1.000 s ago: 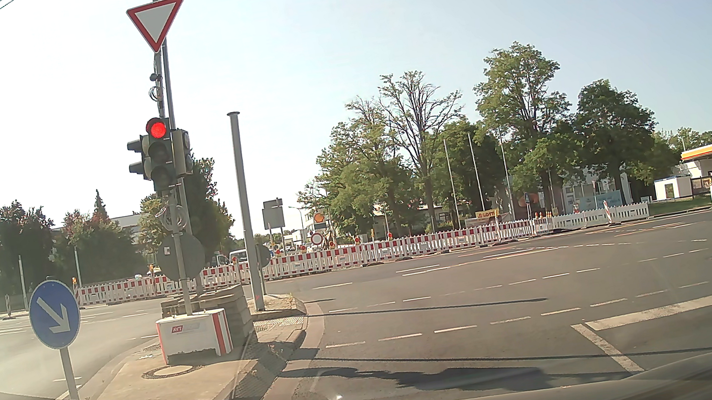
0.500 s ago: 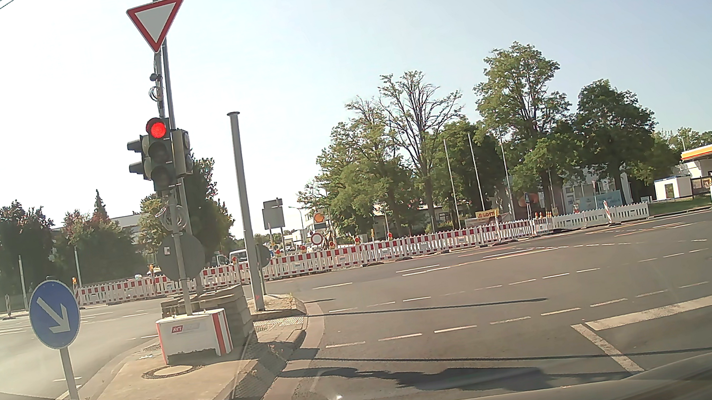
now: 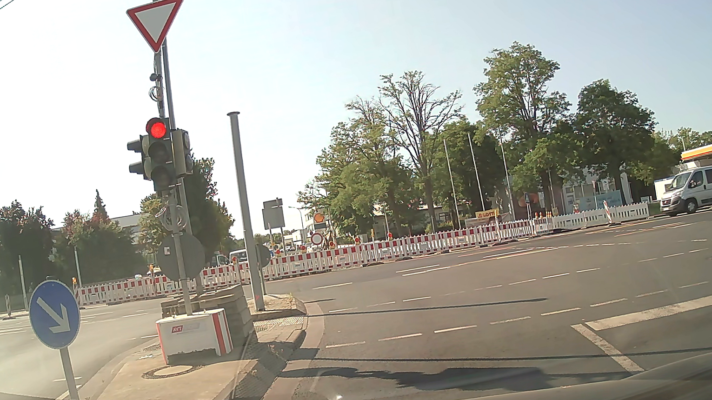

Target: Follow the waypoints while adhering to traffic rules and regulations

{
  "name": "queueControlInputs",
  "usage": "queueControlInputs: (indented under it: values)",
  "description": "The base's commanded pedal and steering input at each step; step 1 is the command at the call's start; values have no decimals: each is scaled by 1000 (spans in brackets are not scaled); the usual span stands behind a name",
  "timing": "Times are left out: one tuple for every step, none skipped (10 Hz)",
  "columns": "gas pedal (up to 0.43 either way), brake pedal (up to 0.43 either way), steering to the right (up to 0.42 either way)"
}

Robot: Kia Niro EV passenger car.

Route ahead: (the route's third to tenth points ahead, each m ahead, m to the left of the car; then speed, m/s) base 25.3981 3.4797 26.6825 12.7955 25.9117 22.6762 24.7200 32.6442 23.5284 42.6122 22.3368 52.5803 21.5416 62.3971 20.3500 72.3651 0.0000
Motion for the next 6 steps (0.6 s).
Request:
queueControlInputs:
  values:
    - [0,390,6]
    - [0,384,6]
    - [0,384,6]
    - [0,384,6]
    - [0,384,6]
    - [0,384,6]
